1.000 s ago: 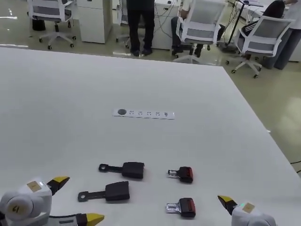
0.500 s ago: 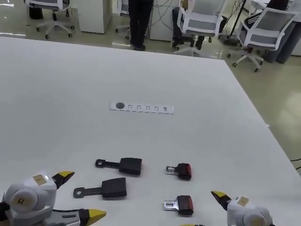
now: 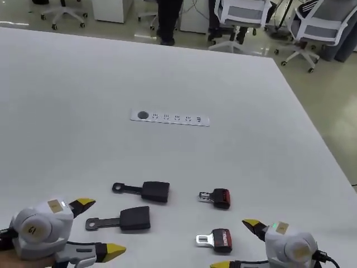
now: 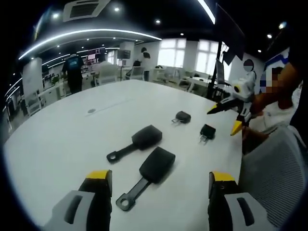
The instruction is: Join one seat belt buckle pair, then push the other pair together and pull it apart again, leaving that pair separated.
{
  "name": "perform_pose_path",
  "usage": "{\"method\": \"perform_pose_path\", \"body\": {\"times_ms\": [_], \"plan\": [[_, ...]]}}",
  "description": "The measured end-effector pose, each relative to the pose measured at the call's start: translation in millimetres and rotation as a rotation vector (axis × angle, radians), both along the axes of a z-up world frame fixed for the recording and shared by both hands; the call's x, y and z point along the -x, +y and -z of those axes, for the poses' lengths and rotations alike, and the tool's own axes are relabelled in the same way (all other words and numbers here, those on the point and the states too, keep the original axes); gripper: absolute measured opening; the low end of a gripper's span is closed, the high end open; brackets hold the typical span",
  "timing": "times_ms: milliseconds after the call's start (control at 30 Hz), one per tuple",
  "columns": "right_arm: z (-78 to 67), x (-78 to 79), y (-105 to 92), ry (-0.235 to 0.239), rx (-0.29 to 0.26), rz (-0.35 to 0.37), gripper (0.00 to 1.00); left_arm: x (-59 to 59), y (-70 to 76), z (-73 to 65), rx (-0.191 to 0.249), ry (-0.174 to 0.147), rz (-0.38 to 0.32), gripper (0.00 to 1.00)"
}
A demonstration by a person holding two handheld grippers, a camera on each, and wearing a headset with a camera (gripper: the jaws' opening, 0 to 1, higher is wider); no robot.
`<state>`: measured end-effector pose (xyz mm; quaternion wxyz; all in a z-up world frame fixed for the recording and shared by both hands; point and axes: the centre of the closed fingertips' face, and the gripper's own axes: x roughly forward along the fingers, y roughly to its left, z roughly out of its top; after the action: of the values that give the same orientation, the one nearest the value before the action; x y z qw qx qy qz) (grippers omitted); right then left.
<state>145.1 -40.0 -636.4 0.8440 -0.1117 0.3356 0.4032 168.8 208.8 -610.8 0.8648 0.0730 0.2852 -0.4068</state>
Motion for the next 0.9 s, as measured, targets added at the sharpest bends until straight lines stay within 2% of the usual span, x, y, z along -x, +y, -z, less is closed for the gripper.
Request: {"method": "perform_pose_path", "body": {"times_ms": [67, 333, 467, 533, 667, 800, 900], "plan": [[2.9, -1.4, 0.5, 0.022, -0.004, -0.006, 0.85, -3.8, -1.2, 3.8, -0.001, 0.002, 0.003, 0.85], [12.2, -9.1, -0.8, 0.031, 0.015, -0.065, 0.85, -11.1, -7.3, 8.9, -0.014, 0.021, 0.043, 0.82], [16.5, -11.2, -0.9, 0.052, 0.021, -0.093, 0.84, -17.5, -6.1, 20.3, -0.018, 0.039, 0.055, 0.82], [20.4, -12.8, -2.1, 0.057, 0.021, -0.107, 0.83, -18.2, -9.7, 23.0, -0.016, 0.05, 0.07, 0.8], [27.5, -16.1, -6.4, 0.07, 0.032, -0.151, 0.82, -18.8, -14.6, 30.7, -0.047, 0.054, 0.117, 0.79], [30.0, -18.6, -7.7, 0.082, 0.035, -0.177, 0.81, -20.5, -22.3, 30.7, -0.055, 0.051, 0.15, 0.75], [33.0, -19.5, -7.4, 0.1, 0.039, -0.201, 0.78, -20.4, -25.3, 33.9, -0.064, 0.062, 0.178, 0.74]]}}
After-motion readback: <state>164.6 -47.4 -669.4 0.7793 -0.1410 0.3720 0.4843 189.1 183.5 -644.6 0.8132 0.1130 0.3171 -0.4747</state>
